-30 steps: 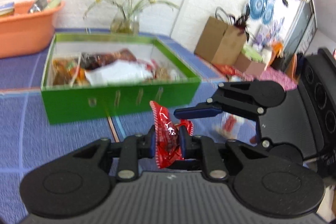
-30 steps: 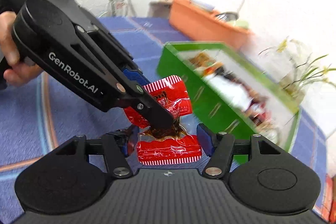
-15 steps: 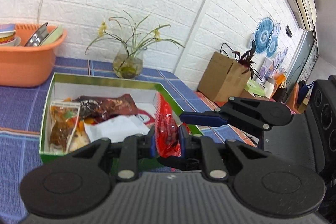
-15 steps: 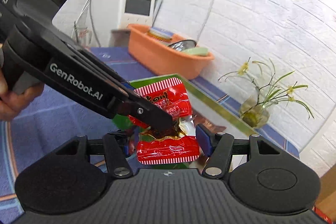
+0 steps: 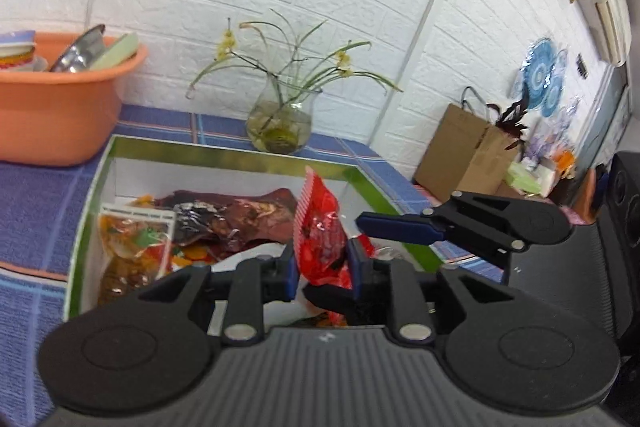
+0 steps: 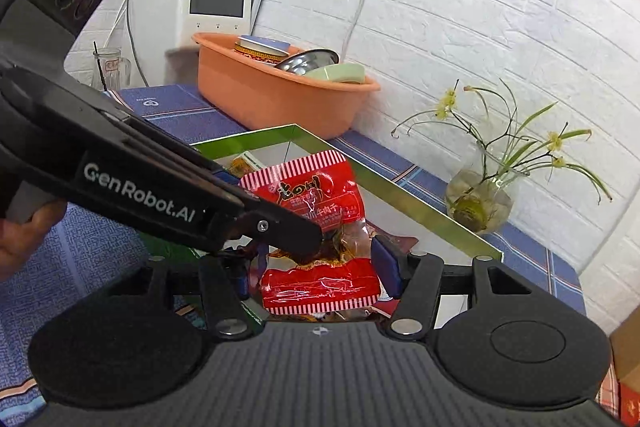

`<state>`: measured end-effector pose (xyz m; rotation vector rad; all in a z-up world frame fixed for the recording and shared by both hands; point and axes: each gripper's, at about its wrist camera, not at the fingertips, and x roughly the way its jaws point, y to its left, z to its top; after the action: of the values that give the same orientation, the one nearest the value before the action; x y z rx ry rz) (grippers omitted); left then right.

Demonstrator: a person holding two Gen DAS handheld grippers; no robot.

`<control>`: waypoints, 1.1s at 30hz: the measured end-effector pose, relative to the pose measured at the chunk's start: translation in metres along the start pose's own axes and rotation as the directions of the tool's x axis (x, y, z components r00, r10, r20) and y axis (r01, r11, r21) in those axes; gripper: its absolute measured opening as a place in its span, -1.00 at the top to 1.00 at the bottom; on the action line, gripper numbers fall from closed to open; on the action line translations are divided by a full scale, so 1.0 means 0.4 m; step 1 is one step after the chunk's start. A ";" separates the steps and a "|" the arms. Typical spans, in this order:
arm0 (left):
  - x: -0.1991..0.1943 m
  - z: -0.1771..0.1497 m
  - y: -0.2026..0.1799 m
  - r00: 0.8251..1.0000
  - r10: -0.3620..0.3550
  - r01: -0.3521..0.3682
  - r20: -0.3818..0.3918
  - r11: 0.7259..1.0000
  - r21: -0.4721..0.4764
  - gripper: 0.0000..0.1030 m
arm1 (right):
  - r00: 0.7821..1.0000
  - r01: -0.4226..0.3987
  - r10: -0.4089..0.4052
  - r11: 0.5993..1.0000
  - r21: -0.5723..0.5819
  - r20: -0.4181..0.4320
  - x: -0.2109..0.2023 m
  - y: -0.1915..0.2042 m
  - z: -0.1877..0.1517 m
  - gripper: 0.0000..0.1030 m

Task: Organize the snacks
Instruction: 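Carry both red packets over the green box and open both tools, then grasp the clear pack of red sausages with both tools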

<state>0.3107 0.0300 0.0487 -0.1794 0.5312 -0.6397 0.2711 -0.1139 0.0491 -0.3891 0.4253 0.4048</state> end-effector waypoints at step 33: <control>-0.012 -0.230 -0.276 0.956 -0.071 0.047 -0.283 0.995 -0.090 -0.28 | 0.988 0.107 -0.155 0.740 0.664 0.014 -0.440 -0.214 -0.364 -1.00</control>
<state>0.2017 -0.0544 0.0075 -0.1818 0.8353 -0.7074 0.1171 -0.3022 0.0324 0.2965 0.4427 0.1047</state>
